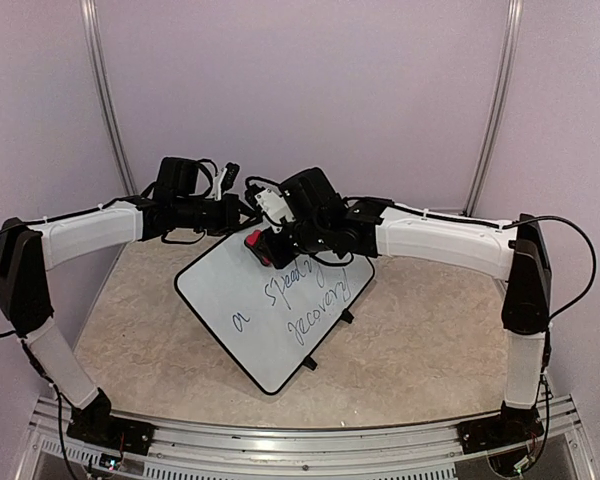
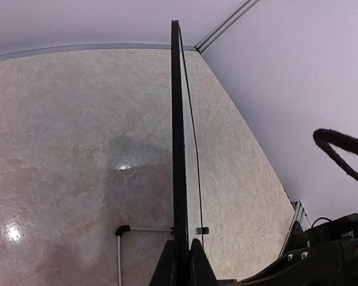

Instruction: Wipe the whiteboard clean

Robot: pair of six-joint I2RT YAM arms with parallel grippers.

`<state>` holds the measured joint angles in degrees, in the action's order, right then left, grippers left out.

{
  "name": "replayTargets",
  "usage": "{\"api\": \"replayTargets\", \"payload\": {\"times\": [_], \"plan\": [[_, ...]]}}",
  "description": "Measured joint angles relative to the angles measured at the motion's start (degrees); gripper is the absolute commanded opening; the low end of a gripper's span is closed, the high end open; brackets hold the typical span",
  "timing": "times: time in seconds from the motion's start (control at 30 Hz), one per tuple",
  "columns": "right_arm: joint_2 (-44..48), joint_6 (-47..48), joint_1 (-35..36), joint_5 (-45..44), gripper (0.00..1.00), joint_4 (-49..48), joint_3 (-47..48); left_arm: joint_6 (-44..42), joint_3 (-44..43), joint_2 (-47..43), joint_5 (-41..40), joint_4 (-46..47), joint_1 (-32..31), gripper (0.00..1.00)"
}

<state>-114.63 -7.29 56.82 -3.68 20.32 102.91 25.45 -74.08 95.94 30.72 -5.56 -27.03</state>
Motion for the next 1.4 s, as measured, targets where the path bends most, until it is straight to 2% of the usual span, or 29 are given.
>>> {"api": "replayTargets", "payload": {"times": [0.2,0.57,0.8,1.1,1.27,1.4], "plan": [[0.42,-0.5,-2.73,-0.28,0.25,-1.25,-2.45,0.17,0.13,0.0,-0.46,-0.17,0.17,0.0],[0.02,-1.53,-15.19,2.84,0.25,-3.08,-4.26,0.87,0.22,0.0,-0.76,-0.13,0.26,0.0],[0.13,-1.09,-15.28,3.76,0.25,-4.46,-5.49,1.03,0.22,0.0,-0.81,-0.15,0.26,0.0],[5.6,-1.05,-14.12,8.09,0.25,-9.84,-18.16,1.14,0.24,0.0,-0.81,-0.2,0.28,0.0],[5.29,-0.79,-13.68,8.11,0.25,-9.22,-17.09,1.16,0.24,0.0,-0.81,-0.15,0.28,0.0],[1.88,-0.15,-13.53,7.98,0.25,-8.07,-9.62,1.27,0.42,0.0,-0.96,0.04,0.33,0.0]]}}
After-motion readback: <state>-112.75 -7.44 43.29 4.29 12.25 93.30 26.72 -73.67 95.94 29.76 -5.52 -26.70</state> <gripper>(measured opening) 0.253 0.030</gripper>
